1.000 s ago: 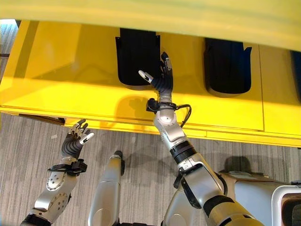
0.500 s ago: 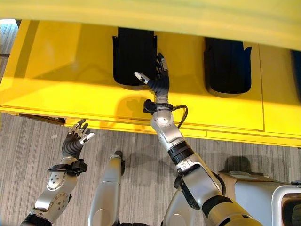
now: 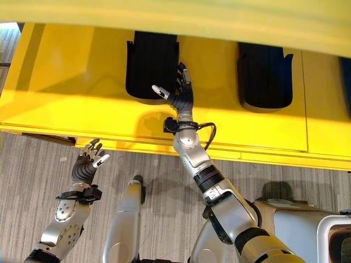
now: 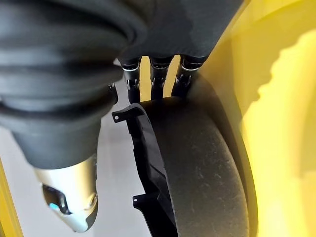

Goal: Move parts from the plastic box to the shelf.

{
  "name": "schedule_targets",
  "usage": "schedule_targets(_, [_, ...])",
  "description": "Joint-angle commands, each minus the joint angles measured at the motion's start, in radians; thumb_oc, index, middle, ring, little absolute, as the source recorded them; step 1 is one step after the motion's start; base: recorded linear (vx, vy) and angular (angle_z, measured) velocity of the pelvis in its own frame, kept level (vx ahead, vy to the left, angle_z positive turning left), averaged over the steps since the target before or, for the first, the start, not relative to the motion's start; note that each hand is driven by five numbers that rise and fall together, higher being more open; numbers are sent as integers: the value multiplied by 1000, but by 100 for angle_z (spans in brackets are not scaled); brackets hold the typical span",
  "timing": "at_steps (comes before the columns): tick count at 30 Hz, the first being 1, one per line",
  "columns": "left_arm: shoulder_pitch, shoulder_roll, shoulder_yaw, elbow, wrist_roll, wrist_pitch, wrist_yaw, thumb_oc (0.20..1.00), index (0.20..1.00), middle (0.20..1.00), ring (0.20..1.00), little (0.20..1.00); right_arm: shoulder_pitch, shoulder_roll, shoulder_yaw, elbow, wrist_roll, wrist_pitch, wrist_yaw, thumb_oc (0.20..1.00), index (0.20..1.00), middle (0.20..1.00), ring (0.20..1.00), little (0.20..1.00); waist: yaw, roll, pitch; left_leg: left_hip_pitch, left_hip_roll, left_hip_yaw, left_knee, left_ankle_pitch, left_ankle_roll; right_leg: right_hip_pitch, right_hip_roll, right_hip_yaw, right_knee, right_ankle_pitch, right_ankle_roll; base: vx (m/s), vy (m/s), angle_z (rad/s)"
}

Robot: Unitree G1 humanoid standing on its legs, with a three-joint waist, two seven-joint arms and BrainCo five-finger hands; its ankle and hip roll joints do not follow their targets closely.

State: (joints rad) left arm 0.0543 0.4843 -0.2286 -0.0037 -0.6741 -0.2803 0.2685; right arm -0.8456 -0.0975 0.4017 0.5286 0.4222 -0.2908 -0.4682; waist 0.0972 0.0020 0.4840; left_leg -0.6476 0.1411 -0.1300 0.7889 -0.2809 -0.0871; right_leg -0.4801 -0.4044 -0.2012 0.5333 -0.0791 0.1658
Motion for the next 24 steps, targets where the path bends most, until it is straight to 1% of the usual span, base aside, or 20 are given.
schedule_targets(1, [-40,36,10,-62,53,-71,3,1000,1000,1000,1000,1000,34,72,17,-7,36,16,46,1000,1000,1000,1000,1000,46,-3,34,-14,12,4,-66,103,11,-16,-16,59,175,-51,-18,0,0,0])
schedule_targets(5, [-43,36,5,-59,53,-70,-1,1000,1000,1000,1000,1000,47,55,7,-26,29,12,36,1000,1000,1000,1000,1000,41,-6,35,-12,13,4,-67,105,11,-18,-15,62,177,-51,-20,0,0,0])
schedule_targets(14, [-31,34,-1,-52,51,-65,-20,1000,1000,1000,1000,1000,149,-18,-37,-169,15,-5,26,1000,1000,1000,1000,1000,22,-17,34,2,24,2,-76,112,3,-13,-11,66,176,-54,-20,0,0,0])
schedule_targets(18, [-26,35,-5,-45,49,-60,-29,1000,1000,1000,1000,1000,214,-45,-53,-242,15,-16,32,1000,1000,1000,1000,1000,12,-21,32,13,29,2,-80,113,-2,-12,-8,71,183,-60,-21,-5,-10,-5])
schedule_targets(21, [-8,32,-3,-37,49,-55,-43,1000,1000,1000,1000,1000,313,-85,-66,-335,-1,-30,51,1000,1000,1000,1000,1000,-3,-22,25,25,37,2,-82,119,-12,-11,-3,79,193,-68,-25,-10,-31,-10])
schedule_targets(24, [6,28,1,-30,44,-51,-54,1000,1000,1000,1000,1000,381,-101,-73,-383,10,-40,72,1000,1000,1000,1000,1000,-16,-22,18,44,48,3,-92,123,-19,-5,0,82,195,-72,-27,1,-33,-8])
